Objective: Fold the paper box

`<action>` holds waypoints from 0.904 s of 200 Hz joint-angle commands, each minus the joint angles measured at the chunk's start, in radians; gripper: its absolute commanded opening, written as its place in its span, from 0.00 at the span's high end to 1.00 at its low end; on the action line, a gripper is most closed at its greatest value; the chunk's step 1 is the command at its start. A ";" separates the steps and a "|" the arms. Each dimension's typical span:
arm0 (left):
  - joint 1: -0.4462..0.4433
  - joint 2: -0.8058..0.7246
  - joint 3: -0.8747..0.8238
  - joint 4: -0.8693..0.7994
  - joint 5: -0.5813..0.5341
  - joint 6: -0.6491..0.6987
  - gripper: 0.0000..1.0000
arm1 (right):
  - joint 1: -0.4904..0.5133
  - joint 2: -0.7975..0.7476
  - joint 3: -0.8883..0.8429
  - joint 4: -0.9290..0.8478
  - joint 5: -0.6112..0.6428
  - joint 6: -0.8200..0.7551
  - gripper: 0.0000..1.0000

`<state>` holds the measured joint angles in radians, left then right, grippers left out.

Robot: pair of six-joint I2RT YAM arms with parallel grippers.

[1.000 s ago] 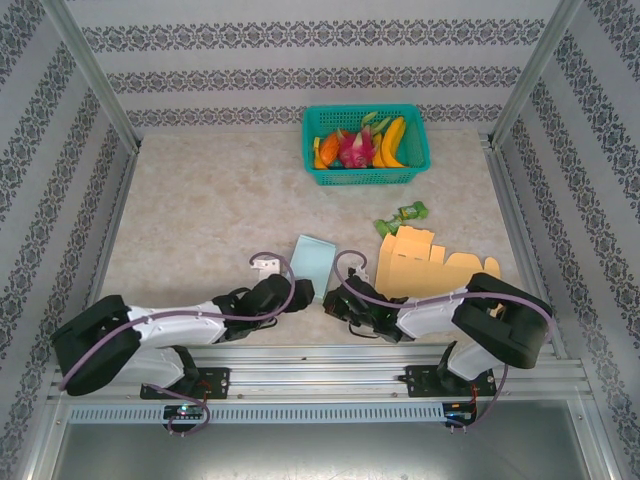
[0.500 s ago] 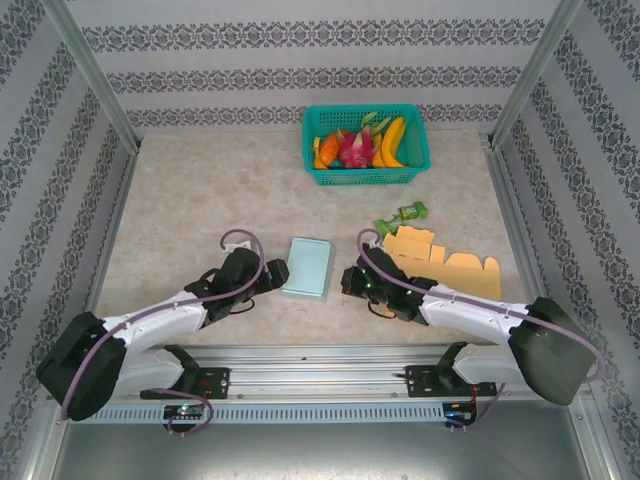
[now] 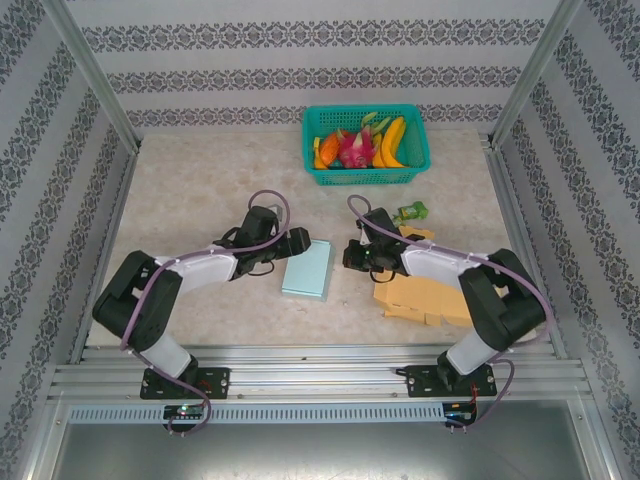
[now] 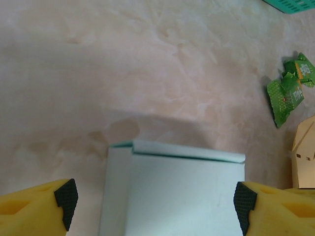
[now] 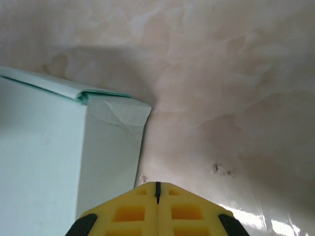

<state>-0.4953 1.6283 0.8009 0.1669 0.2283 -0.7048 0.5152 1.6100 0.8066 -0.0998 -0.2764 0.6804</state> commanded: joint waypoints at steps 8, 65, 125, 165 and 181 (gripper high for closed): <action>0.014 0.071 0.057 0.017 0.024 0.063 0.16 | -0.029 0.084 0.044 0.047 -0.091 -0.035 1.00; 0.012 0.181 0.109 0.041 0.052 0.054 0.18 | -0.046 0.233 0.115 0.081 -0.152 -0.036 1.00; -0.014 0.247 0.126 0.095 0.104 0.026 0.21 | -0.050 0.287 0.138 0.088 -0.163 -0.019 1.00; -0.088 0.304 0.126 0.190 0.153 -0.027 0.23 | -0.055 0.309 0.118 0.165 -0.214 -0.022 1.00; -0.132 0.328 0.120 0.247 0.175 -0.058 0.24 | -0.065 0.308 0.088 0.228 -0.230 -0.003 1.00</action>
<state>-0.5182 1.8606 0.9226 0.2855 0.2623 -0.6888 0.4400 1.8511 0.9333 -0.0254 -0.4847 0.6666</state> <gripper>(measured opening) 0.764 0.039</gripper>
